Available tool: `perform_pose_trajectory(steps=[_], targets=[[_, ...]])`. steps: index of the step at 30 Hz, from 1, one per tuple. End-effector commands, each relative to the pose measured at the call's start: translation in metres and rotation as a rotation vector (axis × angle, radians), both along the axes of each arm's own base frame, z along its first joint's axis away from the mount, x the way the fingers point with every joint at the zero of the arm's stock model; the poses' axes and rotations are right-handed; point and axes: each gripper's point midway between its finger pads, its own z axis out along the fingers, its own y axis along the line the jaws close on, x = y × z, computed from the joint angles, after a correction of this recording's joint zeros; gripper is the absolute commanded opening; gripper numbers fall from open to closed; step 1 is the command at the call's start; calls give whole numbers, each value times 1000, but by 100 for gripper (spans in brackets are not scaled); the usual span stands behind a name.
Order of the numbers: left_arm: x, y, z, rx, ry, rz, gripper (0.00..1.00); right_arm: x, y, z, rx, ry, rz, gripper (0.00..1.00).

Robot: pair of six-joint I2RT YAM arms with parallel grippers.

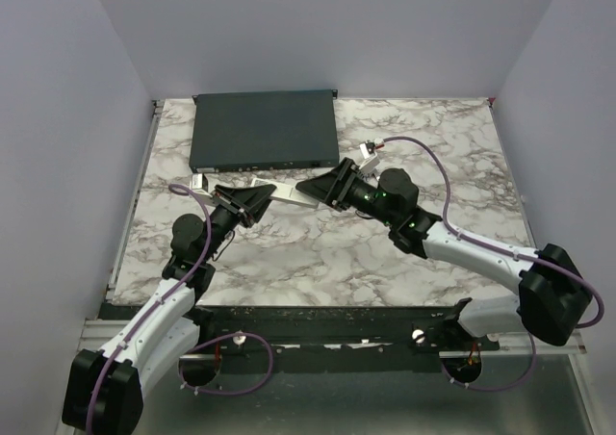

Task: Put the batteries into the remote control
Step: Load the battery cover into the remote control.

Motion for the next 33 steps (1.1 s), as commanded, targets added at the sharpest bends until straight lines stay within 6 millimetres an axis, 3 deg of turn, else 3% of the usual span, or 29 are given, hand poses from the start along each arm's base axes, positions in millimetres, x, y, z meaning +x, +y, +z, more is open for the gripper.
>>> perform_pose_trajectory(steps=[1,15,22,33], targets=[[-4,0,12,-10,-43,0,0,-9,-4,6,16,-24,13,63],[-5,3,11,-11,-43,11,0,-15,-20,4,5,-23,-24,64],[-6,3,12,-12,-48,12,0,-16,-17,7,5,-27,-11,64],[-7,4,13,-17,-53,11,0,-18,-16,-6,-14,-1,6,47]])
